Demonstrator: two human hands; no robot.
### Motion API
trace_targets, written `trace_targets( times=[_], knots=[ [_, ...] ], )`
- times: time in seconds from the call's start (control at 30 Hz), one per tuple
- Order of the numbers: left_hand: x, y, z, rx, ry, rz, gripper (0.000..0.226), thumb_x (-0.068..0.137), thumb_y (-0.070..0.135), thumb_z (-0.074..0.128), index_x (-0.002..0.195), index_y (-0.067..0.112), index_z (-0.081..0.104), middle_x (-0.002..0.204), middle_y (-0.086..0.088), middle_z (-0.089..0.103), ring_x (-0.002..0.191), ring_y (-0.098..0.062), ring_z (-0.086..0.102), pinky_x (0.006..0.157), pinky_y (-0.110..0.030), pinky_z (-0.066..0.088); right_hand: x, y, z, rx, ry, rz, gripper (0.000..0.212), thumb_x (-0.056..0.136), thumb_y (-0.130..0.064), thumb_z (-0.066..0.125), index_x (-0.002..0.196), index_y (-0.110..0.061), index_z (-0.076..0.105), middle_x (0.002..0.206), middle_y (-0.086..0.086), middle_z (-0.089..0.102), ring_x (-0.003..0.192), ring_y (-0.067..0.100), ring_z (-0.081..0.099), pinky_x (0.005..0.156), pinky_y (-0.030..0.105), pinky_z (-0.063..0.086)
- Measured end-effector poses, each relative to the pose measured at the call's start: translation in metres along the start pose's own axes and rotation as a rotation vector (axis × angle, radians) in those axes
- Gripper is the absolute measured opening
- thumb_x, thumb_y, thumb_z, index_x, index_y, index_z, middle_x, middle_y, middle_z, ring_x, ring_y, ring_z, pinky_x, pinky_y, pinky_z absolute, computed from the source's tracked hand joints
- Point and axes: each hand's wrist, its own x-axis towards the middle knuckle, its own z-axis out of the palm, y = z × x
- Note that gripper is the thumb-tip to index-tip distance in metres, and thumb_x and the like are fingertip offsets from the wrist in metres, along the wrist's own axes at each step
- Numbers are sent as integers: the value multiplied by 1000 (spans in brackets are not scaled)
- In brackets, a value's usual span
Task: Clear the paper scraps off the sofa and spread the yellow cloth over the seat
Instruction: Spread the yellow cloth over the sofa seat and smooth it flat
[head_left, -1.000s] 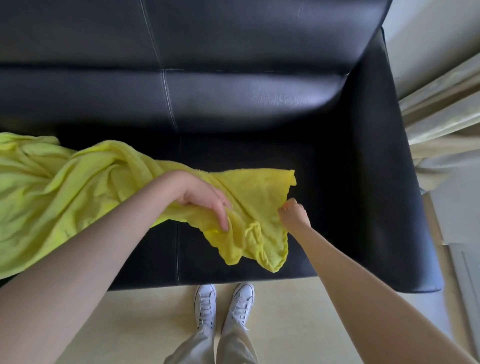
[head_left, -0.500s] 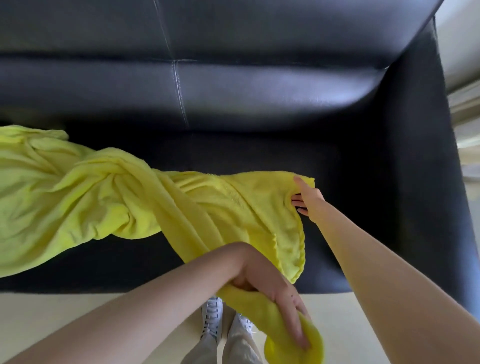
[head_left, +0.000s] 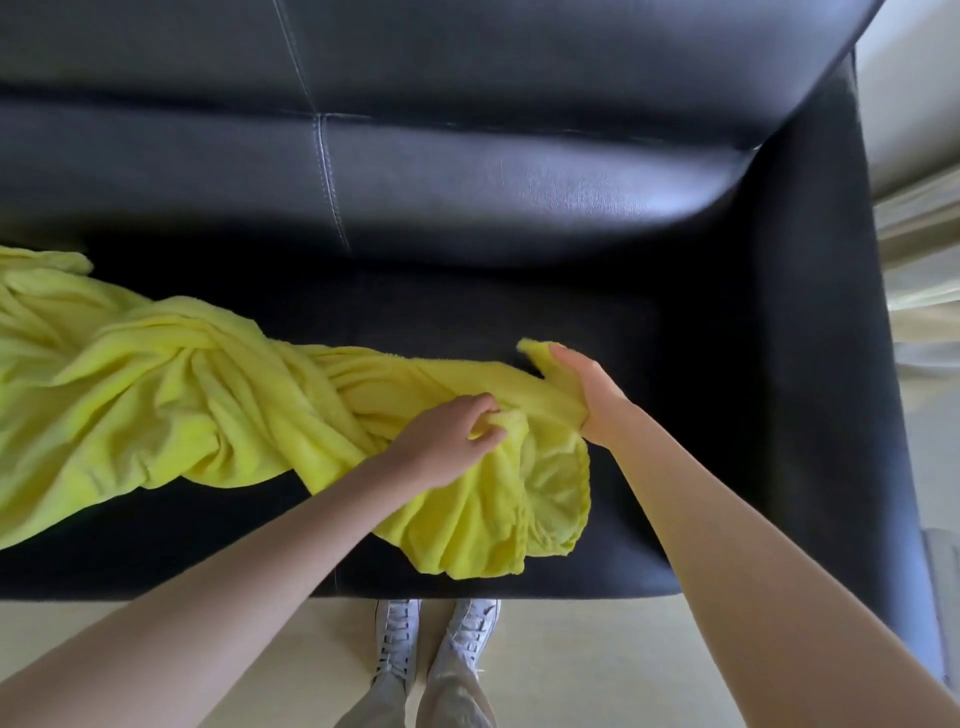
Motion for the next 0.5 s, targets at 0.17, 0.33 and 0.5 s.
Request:
trace_targets(
  times=[0.17, 0.33, 0.5],
  knots=[
    [4, 6, 4, -101, 144, 38, 23, 97, 25, 45, 116, 15, 54, 112, 3, 58, 97, -13, 56, 82, -29, 47, -16, 21, -9, -40, -45, -160, 48, 70, -58, 72, 109, -30, 70, 121, 7, 65, 115, 32, 60, 98, 52, 48],
    [-2, 19, 16, -240, -14, -119, 25, 94, 30, 40, 112, 20, 54, 63, 5, 51, 53, -13, 45, 51, -29, 34, -41, 39, -10, -260, -17, -333, 29, 95, -45, 49, 115, -29, 64, 118, -2, 62, 113, 20, 57, 99, 40, 46],
    [-7, 19, 29, 74, -35, -24, 35, 88, 53, 54, 91, 20, 64, 67, 6, 56, 59, -11, 50, 52, -27, 34, -52, 60, -17, -477, 125, -383, 39, 83, -48, 66, 100, -13, 67, 89, -3, 63, 80, 13, 59, 70, 28, 46]
  ],
)
